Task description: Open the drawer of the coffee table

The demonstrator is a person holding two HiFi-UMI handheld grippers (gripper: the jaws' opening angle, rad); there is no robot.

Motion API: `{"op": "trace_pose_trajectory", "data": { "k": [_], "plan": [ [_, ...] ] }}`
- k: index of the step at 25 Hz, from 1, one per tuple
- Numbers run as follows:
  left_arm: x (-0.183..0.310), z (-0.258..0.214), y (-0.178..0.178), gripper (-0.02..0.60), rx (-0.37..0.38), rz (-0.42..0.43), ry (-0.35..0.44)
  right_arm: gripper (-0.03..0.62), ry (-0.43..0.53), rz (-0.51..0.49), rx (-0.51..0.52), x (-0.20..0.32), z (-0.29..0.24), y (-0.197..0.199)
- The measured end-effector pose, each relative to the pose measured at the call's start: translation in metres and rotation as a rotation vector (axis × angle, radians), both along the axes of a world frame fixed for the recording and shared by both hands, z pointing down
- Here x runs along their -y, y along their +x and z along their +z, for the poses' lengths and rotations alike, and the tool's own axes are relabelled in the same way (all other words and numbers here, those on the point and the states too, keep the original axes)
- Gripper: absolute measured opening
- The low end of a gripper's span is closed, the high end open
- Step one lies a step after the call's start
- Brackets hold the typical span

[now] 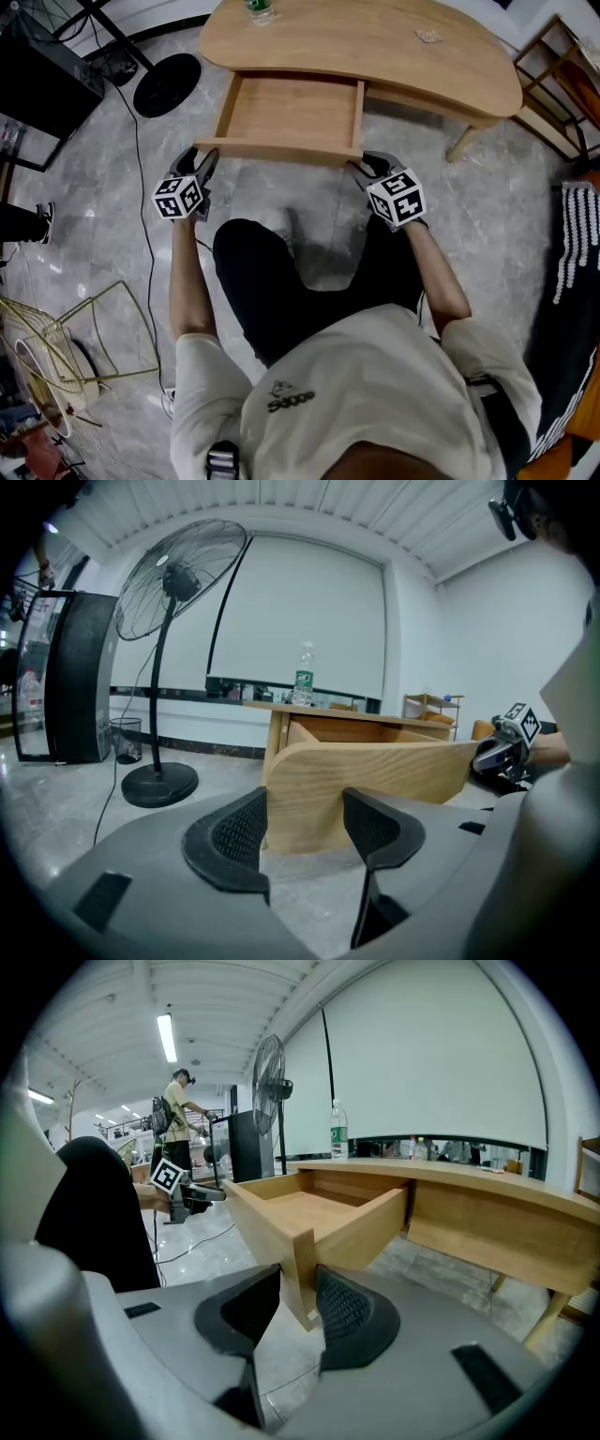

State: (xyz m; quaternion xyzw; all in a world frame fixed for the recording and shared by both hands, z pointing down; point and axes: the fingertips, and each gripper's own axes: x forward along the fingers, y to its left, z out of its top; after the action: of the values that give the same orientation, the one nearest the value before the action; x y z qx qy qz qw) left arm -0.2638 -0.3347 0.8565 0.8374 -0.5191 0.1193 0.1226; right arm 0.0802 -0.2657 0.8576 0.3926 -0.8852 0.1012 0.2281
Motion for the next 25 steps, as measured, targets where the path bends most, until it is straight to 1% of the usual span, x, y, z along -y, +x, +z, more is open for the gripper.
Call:
{"op": "trace_pose_trajectory", "data": {
  "k": [8,15,25],
  "plan": [
    [-0.019,0.007,0.000,0.259,-0.002,-0.006,-0.009,0.120,-0.013,-0.005,0.006,-0.015,0.007,0.001],
    [-0.020,0.024,0.001,0.260,0.002,0.002,-0.032,0.120,-0.032,-0.009,0.002,-0.015,0.022,0.003],
    [-0.021,0.061,0.003,0.260,0.023,0.012,-0.126,0.121,-0.072,-0.013,-0.054,-0.013,0.055,0.005]
  ]
}}
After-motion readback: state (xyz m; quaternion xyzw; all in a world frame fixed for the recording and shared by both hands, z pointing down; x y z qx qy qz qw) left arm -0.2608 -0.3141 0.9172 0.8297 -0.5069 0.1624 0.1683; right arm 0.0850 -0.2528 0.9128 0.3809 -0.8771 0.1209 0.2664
